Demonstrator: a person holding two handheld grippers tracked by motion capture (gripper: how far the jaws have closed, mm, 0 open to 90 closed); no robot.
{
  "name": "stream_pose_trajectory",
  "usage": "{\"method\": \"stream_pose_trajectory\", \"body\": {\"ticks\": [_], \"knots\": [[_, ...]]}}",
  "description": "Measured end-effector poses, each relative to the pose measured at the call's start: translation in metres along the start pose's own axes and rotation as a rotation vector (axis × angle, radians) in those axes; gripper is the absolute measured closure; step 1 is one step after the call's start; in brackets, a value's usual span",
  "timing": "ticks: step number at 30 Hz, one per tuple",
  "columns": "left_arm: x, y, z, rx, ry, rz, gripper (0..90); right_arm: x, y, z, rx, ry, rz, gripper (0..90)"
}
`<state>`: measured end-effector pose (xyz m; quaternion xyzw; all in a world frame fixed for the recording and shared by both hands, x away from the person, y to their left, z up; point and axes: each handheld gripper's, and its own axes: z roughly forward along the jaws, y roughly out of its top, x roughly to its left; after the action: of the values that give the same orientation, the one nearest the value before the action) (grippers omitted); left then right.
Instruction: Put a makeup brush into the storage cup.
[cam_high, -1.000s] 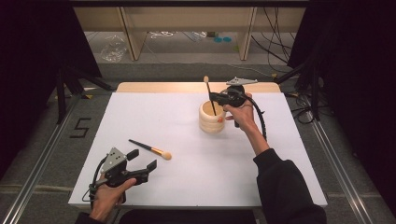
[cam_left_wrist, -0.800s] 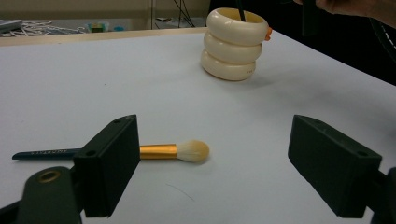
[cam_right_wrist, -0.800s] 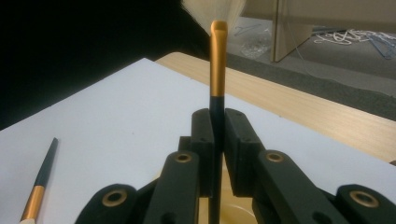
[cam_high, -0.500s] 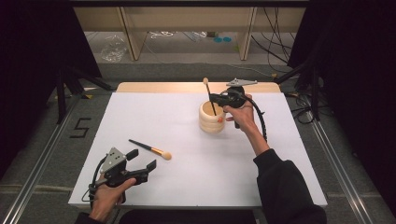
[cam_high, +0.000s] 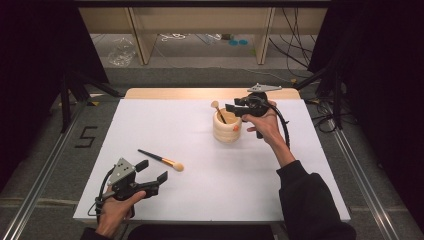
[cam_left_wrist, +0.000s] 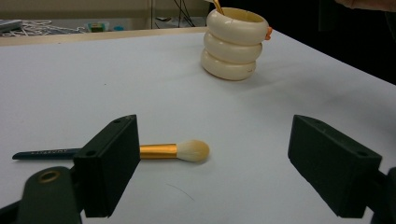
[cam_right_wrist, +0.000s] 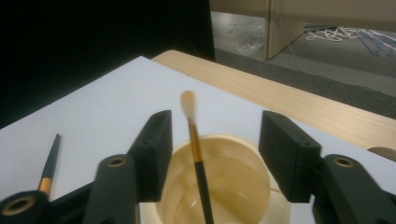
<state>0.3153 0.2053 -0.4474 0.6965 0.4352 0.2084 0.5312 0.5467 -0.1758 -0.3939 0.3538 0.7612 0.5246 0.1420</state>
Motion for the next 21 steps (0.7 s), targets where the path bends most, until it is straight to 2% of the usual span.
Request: {"method": "stream_pose_trajectory", "body": {"ticks": [5, 8, 9, 11, 21], "knots": [[0.001, 0.000, 0.000, -0.002, -0.004, -0.002, 16.7, 0.006, 0.001, -0.008, 0.000, -0.022, -0.022, 38.1], [0.001, 0.001, 0.000, -0.003, -0.008, -0.001, 16.7, 0.012, -0.001, -0.014, 0.020, -0.024, -0.018, 34.3], [0.001, 0.001, 0.000, -0.005, -0.011, -0.001, 16.6, 0.013, -0.002, -0.014, 0.011, -0.033, -0.039, 33.7], [0.002, 0.002, 0.000, -0.011, -0.011, -0.003, 16.6, 0.017, -0.004, -0.019, 0.016, -0.045, -0.046, 33.6], [0.003, 0.001, 0.000, -0.010, -0.006, -0.011, 16.5, 0.028, -0.011, -0.032, 0.002, -0.019, -0.046, 32.2]]}}
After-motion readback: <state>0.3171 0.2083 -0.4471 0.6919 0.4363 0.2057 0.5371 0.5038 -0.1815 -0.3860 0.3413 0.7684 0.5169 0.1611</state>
